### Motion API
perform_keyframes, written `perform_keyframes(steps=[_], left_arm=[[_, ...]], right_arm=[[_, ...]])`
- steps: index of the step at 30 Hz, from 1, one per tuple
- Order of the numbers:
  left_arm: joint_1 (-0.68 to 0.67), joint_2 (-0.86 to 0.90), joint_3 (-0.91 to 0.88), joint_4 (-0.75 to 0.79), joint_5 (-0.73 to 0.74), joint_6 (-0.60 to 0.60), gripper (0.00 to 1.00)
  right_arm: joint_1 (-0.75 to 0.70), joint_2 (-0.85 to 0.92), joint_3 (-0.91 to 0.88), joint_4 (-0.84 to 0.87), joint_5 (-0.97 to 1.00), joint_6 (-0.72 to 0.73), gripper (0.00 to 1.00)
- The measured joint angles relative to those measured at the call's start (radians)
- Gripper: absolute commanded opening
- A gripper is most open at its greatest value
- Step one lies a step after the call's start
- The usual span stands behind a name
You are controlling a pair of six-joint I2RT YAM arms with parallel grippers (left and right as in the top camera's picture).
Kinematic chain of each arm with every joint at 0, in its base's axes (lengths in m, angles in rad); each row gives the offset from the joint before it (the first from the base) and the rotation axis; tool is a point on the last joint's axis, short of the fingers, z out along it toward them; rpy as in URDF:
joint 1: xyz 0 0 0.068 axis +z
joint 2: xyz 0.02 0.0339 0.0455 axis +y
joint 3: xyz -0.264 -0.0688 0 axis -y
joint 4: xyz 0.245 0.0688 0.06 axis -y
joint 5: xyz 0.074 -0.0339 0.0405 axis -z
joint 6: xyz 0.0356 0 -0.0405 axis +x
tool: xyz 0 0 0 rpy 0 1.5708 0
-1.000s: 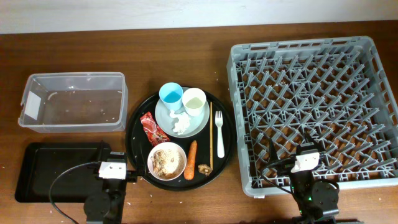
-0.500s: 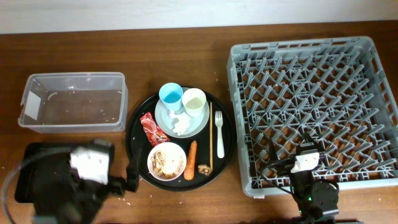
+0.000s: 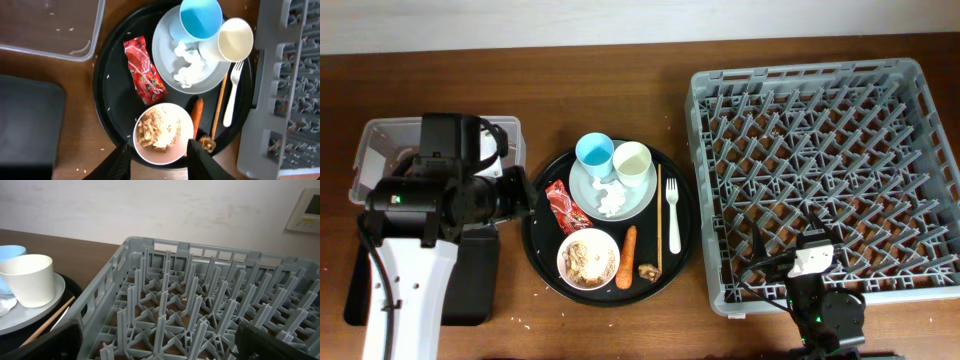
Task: Sort waste into correct bins and load items into the dishwasher rack
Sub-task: 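Reach left gripper to the red candy wrapper and grasp it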
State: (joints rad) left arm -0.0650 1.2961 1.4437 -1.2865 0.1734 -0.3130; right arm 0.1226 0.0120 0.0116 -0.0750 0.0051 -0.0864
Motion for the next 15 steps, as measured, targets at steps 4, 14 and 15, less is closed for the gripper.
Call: perform_keyframes(steps=[4,14,15], left_arm=[[-0.061,0.000,-0.099,0.057,-0.084,-0.182,0.45],[-0.185,0.238,-0.356,0.438,-0.148,-0.296,0.65],[-0.185,0.297,-0.356,0.459,-0.148,-0.300,0.65]], right_arm=[[0.000,0.000,0.000,0.000,0.000,0.000,0.99],[0.000,0.000,0.000,0.000,0.000,0.000,0.99],[0.000,0.000,0.000,0.000,0.000,0.000,0.99]])
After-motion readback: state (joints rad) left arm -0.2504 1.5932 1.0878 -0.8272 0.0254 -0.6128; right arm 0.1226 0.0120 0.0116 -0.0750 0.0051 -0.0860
